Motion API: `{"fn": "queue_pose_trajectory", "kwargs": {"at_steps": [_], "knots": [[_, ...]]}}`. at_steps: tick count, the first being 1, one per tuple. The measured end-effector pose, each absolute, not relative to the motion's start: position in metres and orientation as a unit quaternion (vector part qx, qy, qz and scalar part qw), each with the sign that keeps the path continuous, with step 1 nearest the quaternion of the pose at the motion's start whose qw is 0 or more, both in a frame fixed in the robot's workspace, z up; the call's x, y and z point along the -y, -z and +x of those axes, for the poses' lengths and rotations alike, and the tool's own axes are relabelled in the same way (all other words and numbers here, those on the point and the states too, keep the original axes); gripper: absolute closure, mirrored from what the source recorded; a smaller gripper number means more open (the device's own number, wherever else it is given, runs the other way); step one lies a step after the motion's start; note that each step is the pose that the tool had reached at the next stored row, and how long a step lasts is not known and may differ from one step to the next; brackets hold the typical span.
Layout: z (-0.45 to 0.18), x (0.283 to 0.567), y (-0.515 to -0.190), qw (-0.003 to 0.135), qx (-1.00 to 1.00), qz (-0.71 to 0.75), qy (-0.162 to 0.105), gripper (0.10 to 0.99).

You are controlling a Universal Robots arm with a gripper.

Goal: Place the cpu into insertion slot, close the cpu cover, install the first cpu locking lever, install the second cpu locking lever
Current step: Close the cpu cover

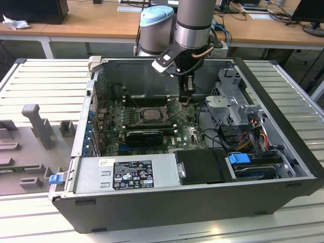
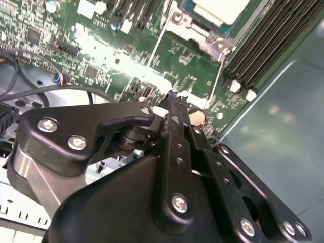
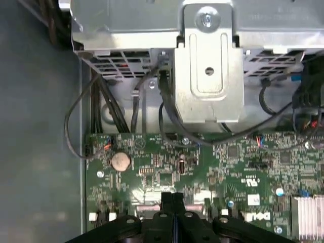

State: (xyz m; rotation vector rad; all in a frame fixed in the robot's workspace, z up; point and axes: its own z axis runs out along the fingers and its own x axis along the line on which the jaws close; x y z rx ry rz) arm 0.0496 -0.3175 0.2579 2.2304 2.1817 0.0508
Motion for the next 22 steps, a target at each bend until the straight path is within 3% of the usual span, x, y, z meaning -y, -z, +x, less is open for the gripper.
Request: {"fn": "queue_pose_trajectory", "kwargs": {"at_steps": [9, 22], "knots": [[0.06, 0.317, -0.245, 0.009, -0.702, 0.711, -0.015, 0.98], [0.0, 0.316, -0.242, 0.006, -0.703, 0.711, -0.012, 0.98]]}}
